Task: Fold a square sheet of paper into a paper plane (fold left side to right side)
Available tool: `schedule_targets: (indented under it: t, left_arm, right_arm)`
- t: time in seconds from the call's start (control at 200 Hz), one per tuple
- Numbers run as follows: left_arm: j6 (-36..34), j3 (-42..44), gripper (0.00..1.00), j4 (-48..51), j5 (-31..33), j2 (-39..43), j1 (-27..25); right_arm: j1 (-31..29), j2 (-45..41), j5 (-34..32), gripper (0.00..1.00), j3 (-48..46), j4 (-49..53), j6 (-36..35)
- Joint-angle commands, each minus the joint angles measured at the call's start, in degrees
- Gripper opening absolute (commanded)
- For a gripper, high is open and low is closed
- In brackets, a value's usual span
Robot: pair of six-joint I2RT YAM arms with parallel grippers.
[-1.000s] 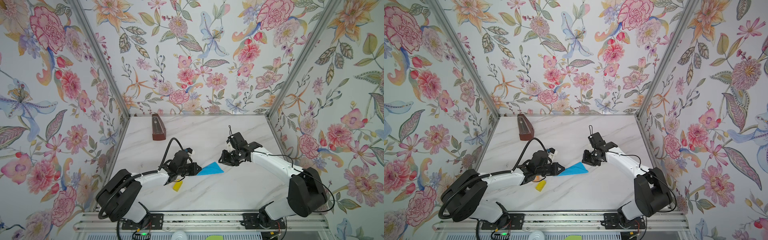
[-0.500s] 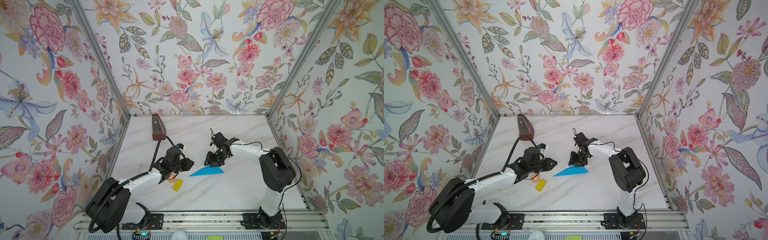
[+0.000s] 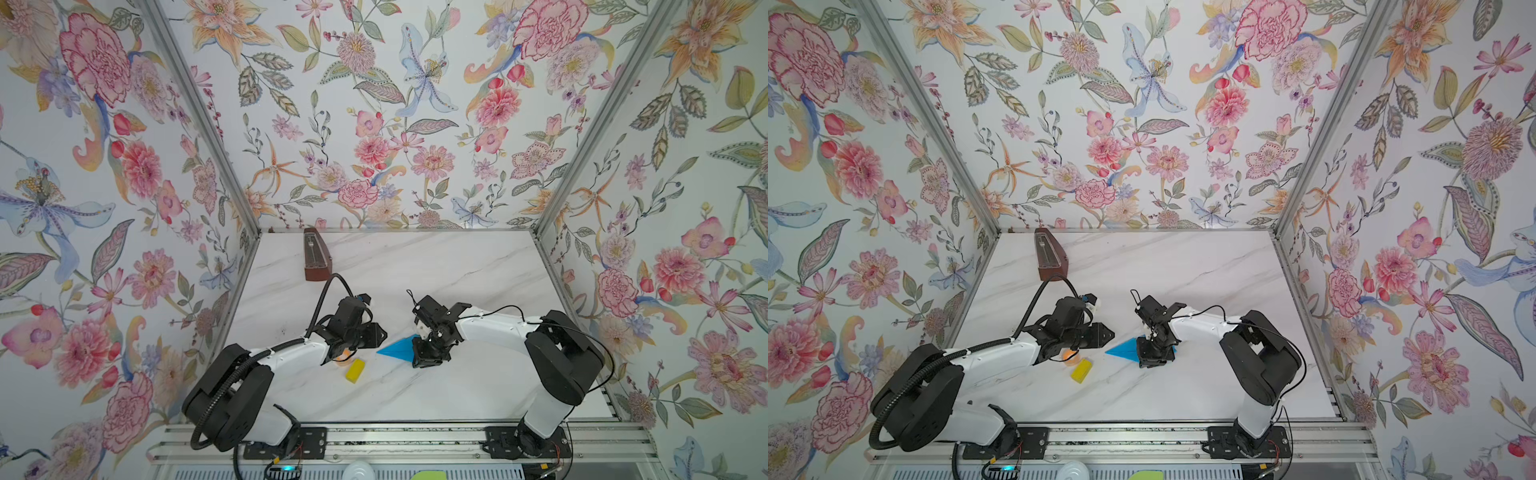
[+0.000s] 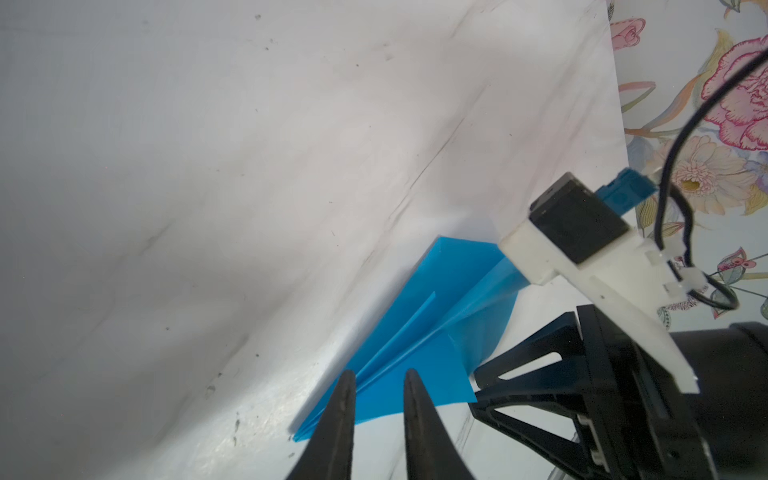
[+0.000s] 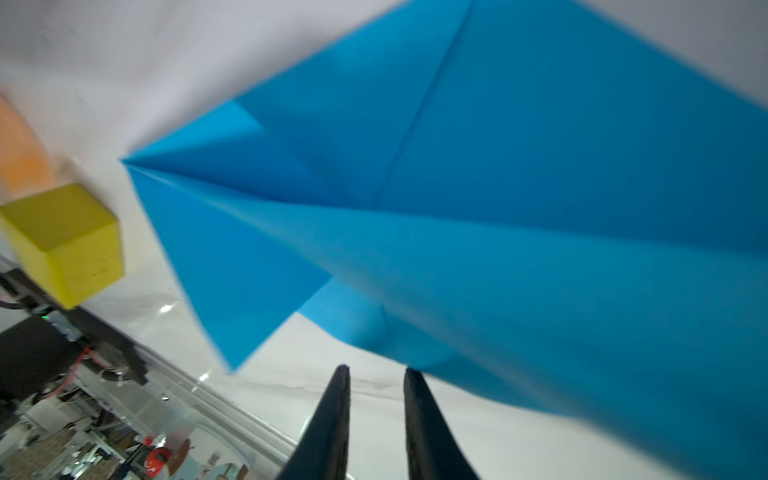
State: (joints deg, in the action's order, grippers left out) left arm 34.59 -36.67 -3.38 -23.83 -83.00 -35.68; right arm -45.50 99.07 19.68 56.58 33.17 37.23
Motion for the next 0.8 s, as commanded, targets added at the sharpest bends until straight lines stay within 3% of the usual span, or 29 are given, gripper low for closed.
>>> schedule_targets:
  t: [0.0,0.075,0.32,0.55,0.796]
  left_arm:
    - [-2.3,-2.3,0.25,1.3,-2.0,-2.1,-1.7]
    - [-2.6,-3.0,0.26,1.5,-2.2,-3.9,-2.6]
    - [-2.8,-4.3,0.26,-0.7,-3.7,-10.4,-3.0]
    - [-4.3,-5.5,0.27,-1.8,0.4,-7.7,-2.9]
    - [-8.2,-12.5,0.3,1.1,0.4,-14.5,-2.0]
  right_arm:
    - [-0.4,-2.9,-9.7,0.25,-2.6,-0.5,3.9]
    - [0.2,-3.9,-12.2,0.24,-3.9,-0.6,4.2]
    - [3.8,-3.9,-11.0,0.24,-6.6,-2.6,-0.5]
    - [5.1,-6.3,-8.0,0.25,-8.4,-2.9,-7.0]
    - [8.4,-10.1,-5.9,0.24,-11.1,-3.5,-4.8]
